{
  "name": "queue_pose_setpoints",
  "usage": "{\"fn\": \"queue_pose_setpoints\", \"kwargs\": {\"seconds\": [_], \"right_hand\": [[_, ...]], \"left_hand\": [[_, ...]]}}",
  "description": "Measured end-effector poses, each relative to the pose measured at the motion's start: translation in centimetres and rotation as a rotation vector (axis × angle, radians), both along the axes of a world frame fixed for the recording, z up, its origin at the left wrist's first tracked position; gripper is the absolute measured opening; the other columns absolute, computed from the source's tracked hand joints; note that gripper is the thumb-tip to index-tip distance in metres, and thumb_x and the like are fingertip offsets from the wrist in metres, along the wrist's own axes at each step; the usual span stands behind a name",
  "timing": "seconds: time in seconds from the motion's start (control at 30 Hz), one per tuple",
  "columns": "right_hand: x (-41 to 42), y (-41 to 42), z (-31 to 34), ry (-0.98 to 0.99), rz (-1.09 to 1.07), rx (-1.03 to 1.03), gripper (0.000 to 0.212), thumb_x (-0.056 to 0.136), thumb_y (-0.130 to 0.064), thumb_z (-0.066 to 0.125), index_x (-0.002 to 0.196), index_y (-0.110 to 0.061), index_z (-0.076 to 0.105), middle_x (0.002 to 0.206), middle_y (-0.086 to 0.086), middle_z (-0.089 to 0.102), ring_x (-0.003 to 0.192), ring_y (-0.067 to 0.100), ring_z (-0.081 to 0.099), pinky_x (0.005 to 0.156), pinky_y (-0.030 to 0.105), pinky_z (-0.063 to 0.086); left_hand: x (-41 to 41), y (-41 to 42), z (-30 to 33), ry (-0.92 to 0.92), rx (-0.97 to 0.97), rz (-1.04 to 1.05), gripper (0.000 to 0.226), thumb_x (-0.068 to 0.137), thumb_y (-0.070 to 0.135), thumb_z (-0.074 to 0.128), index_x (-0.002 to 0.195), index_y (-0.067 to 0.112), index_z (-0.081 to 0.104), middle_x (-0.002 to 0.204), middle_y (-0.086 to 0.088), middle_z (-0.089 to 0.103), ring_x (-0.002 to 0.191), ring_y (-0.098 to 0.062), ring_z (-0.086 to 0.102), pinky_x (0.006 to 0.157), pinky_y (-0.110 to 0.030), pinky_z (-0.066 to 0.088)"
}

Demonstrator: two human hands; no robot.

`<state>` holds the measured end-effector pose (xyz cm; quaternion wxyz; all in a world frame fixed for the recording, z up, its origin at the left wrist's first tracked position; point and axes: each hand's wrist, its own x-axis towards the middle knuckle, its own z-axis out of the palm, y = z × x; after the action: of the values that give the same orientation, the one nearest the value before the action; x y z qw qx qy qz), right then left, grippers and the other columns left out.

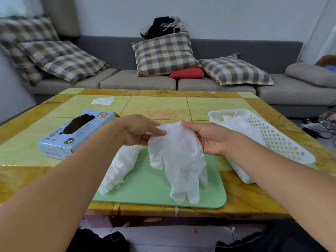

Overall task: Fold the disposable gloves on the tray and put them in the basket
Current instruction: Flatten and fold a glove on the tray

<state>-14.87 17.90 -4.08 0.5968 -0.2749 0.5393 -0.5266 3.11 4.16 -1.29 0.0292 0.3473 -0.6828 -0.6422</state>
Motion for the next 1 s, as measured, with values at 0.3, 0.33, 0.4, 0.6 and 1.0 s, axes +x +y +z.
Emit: {"fn": "queue_pose_setpoints", "kwargs": {"seconds": [0.3, 0.33, 0.4, 0.6, 1.0], "right_hand": [[-0.7, -1.2, 3.8, 0.558, -0.407, -0.641, 0.012, 0.093, 0.0, 0.068, 0.102, -0.005, 0.074, 0.096, 0.006, 0.077, 0.088, 0.015, 0.072, 0.087, 0.031, 0.059], [-0.7, -0.8, 4.2, 0.613, -0.389, -0.664, 0.013, 0.091, 0.001, 0.069, 0.102, -0.005, 0.074, 0.097, 0.008, 0.076, 0.09, 0.015, 0.072, 0.088, 0.03, 0.059], [-0.8, -0.2, 3.7, 0.701, -0.328, -0.626, 0.014, 0.086, 0.005, 0.073, 0.098, -0.003, 0.073, 0.092, 0.006, 0.075, 0.083, 0.008, 0.07, 0.08, 0.022, 0.056], [-1.1, 1.4, -1.6, 1.013, 0.211, -0.231, 0.013, 0.082, 0.002, 0.079, 0.09, -0.007, 0.077, 0.088, 0.004, 0.076, 0.077, 0.005, 0.067, 0.082, 0.024, 0.057], [-1.4, 3.5, -0.8, 1.012, 0.867, 0.063, 0.018, 0.082, -0.02, 0.084, 0.099, -0.017, 0.081, 0.112, -0.01, 0.075, 0.115, 0.004, 0.065, 0.101, 0.022, 0.046]], "left_hand": [[-2.2, -0.1, 2.3, 0.628, -0.55, 0.349, 0.054, 0.081, 0.002, 0.081, 0.124, 0.027, 0.061, 0.086, -0.007, 0.076, 0.077, -0.018, 0.066, 0.077, -0.03, 0.058], [-2.0, 0.2, 2.7, 0.631, -0.597, 0.321, 0.056, 0.08, 0.0, 0.081, 0.125, 0.027, 0.06, 0.085, -0.012, 0.074, 0.075, -0.023, 0.066, 0.078, -0.031, 0.059], [-1.3, 0.7, 2.5, 0.576, -0.632, 0.246, 0.058, 0.077, -0.005, 0.081, 0.124, 0.024, 0.061, 0.086, -0.015, 0.075, 0.073, -0.023, 0.068, 0.072, -0.034, 0.059], [0.5, 0.5, -4.2, 0.088, -0.72, -0.24, 0.032, 0.07, 0.0, 0.088, 0.089, 0.023, 0.075, 0.082, 0.004, 0.076, 0.07, -0.005, 0.067, 0.073, -0.022, 0.055], [-0.2, 3.7, -5.1, -0.229, -0.525, -0.841, 0.028, 0.088, 0.031, 0.077, 0.115, 0.021, 0.074, 0.108, 0.007, 0.076, 0.099, -0.006, 0.07, 0.093, -0.025, 0.055]]}}
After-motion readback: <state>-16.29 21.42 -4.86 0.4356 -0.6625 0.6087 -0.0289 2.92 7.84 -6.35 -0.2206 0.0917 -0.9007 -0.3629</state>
